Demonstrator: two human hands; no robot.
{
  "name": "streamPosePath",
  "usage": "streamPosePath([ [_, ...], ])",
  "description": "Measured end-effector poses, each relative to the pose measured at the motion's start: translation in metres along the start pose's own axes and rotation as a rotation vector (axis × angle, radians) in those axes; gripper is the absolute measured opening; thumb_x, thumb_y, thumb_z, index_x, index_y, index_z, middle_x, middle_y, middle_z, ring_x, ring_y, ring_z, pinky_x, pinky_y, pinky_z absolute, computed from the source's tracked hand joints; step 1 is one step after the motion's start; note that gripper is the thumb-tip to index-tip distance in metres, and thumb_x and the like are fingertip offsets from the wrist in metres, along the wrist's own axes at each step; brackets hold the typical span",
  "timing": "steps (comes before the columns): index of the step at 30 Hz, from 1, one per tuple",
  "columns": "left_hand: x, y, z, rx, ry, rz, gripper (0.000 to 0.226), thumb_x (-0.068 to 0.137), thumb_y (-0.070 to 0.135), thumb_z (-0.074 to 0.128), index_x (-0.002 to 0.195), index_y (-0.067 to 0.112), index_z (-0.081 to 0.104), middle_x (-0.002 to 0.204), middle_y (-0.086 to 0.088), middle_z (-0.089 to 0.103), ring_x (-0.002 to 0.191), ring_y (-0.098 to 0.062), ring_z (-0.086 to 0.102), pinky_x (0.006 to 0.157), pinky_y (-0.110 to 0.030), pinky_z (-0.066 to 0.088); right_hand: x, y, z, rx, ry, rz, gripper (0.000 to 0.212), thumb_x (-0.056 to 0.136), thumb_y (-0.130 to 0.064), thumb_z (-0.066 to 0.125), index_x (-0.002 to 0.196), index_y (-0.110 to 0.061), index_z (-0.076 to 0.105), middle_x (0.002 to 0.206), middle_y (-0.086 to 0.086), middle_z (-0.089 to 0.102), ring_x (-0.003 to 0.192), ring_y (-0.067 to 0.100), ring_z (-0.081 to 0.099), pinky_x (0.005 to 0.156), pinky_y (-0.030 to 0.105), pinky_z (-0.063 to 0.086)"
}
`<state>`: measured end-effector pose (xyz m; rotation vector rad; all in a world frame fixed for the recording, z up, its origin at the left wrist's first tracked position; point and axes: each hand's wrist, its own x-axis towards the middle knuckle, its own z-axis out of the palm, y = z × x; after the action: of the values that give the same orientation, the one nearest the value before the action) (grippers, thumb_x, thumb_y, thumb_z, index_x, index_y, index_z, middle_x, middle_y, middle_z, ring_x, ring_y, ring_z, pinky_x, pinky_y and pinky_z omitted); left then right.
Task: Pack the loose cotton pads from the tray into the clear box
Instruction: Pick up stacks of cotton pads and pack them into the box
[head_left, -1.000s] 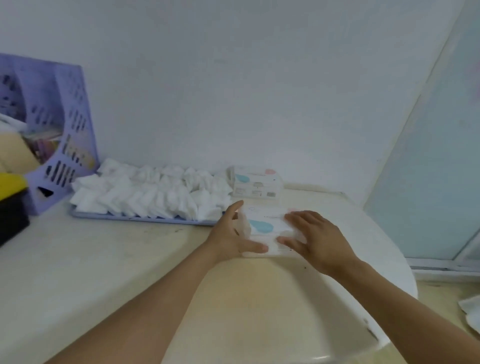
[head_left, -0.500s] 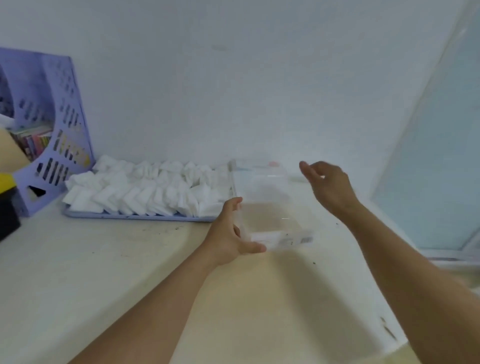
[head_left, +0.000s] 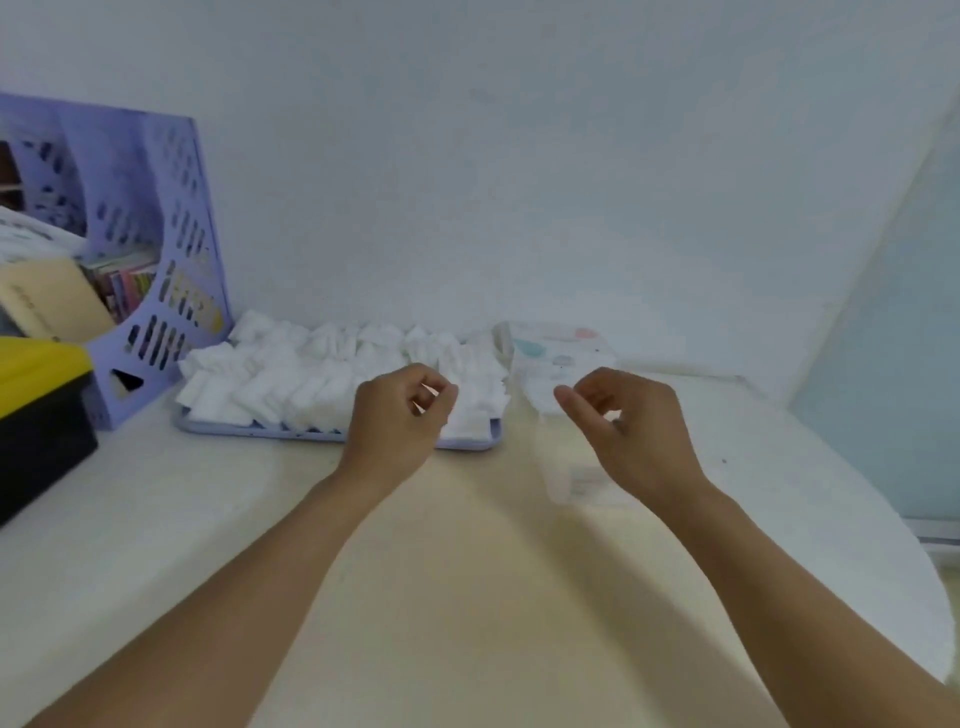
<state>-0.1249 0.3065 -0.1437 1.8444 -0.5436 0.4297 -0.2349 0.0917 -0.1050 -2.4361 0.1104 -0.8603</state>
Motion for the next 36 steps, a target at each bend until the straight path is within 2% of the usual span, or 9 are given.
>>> streamPosePath([
  [4, -0.001, -0.018, -0.023, -0.039, 0.221, 0.051, 0.017, 0.091, 0.011, 0.069, 0.078, 0.021, 0.066, 0.051, 0.003, 0.06, 0.047, -0.014, 0.056, 0.051, -0.021, 0.044, 0.039, -0.035, 0.07, 0.023, -0.262, 0.217, 0.021, 0.086, -0.023, 0.069, 0.082, -0.003, 0.073, 0.069, 0.01, 0.071, 0.057, 0.018, 0.062, 0.064, 0.039, 0.06],
  [6, 0.005, -0.023, -0.029, -0.084, 0.269, 0.059, 0.015, 0.094, 0.013, 0.066, 0.079, 0.019, 0.065, 0.049, 0.001, 0.057, 0.046, -0.019, 0.053, 0.05, -0.026, 0.043, 0.056, -0.034, 0.094, -0.06, -0.287, 0.362, 0.027, 0.081, -0.021, 0.068, 0.075, 0.005, 0.065, 0.065, 0.014, 0.066, 0.049, 0.02, 0.053, 0.052, 0.033, 0.051],
  [10, 0.01, -0.03, -0.027, -0.092, 0.249, 0.078, 0.02, 0.097, 0.015, 0.062, 0.078, 0.019, 0.062, 0.048, -0.002, 0.051, 0.041, -0.011, 0.043, 0.046, -0.025, 0.038, 0.069, -0.033, 0.113, -0.194, -0.359, 0.456, 0.032, 0.079, -0.027, 0.075, 0.067, -0.012, 0.049, 0.068, 0.003, 0.061, 0.054, 0.018, 0.055, 0.049, 0.023, 0.041],
  [21, 0.009, -0.034, -0.009, 0.019, 0.152, 0.175, 0.017, 0.096, 0.017, 0.063, 0.08, 0.014, 0.065, 0.044, 0.006, 0.05, 0.043, -0.015, 0.048, 0.048, -0.023, 0.038, 0.066, -0.037, 0.126, -0.269, -0.472, 0.475, 0.039, 0.077, -0.038, 0.08, 0.069, -0.014, 0.05, 0.07, 0.0, 0.055, 0.062, 0.015, 0.054, 0.051, 0.027, 0.037],
  [25, 0.011, -0.033, -0.01, -0.071, 0.21, 0.092, 0.018, 0.096, 0.015, 0.064, 0.078, 0.015, 0.066, 0.045, 0.008, 0.05, 0.044, -0.009, 0.046, 0.052, -0.019, 0.037, 0.057, -0.045, 0.111, -0.104, -0.338, 0.448, 0.038, 0.074, -0.027, 0.08, 0.064, -0.014, 0.045, 0.061, 0.001, 0.05, 0.052, 0.015, 0.048, 0.047, 0.025, 0.033],
  [28, 0.014, -0.027, -0.015, -0.116, 0.252, 0.043, 0.015, 0.093, 0.018, 0.067, 0.077, 0.019, 0.067, 0.053, 0.005, 0.057, 0.048, -0.008, 0.05, 0.056, -0.023, 0.042, 0.053, -0.056, 0.095, -0.028, -0.155, 0.273, 0.043, 0.072, -0.016, 0.073, 0.056, -0.016, 0.033, 0.051, -0.002, 0.032, 0.046, 0.016, 0.032, 0.045, 0.026, 0.023],
  [30, 0.015, -0.019, -0.018, -0.182, 0.248, 0.017, 0.005, 0.087, 0.026, 0.07, 0.085, 0.022, 0.069, 0.07, 0.007, 0.066, 0.057, -0.005, 0.055, 0.059, -0.022, 0.045, 0.055, -0.062, 0.087, 0.089, -0.052, 0.152, 0.036, 0.074, -0.01, 0.072, 0.062, -0.014, 0.038, 0.057, -0.002, 0.036, 0.053, 0.017, 0.034, 0.047, 0.027, 0.026],
  [34, 0.025, -0.008, -0.033, -0.356, -0.025, -0.081, 0.051, 0.075, 0.048, 0.07, 0.122, 0.028, 0.064, 0.12, 0.011, 0.066, 0.099, -0.01, 0.066, 0.079, -0.026, 0.056, 0.053, -0.074, 0.081, 0.687, -0.294, 0.146, 0.043, 0.076, -0.003, 0.084, 0.103, -0.006, 0.051, 0.085, 0.008, 0.074, 0.072, 0.02, 0.071, 0.065, 0.029, 0.058],
  [36, 0.028, -0.006, -0.041, -0.431, -0.2, -0.118, 0.047, 0.079, 0.037, 0.074, 0.123, 0.022, 0.067, 0.119, 0.002, 0.07, 0.102, -0.02, 0.07, 0.081, -0.032, 0.058, 0.049, -0.075, 0.084, 0.714, -0.339, 0.13, 0.055, 0.075, -0.003, 0.086, 0.115, -0.011, 0.049, 0.091, 0.012, 0.077, 0.076, 0.019, 0.074, 0.069, 0.028, 0.06],
])
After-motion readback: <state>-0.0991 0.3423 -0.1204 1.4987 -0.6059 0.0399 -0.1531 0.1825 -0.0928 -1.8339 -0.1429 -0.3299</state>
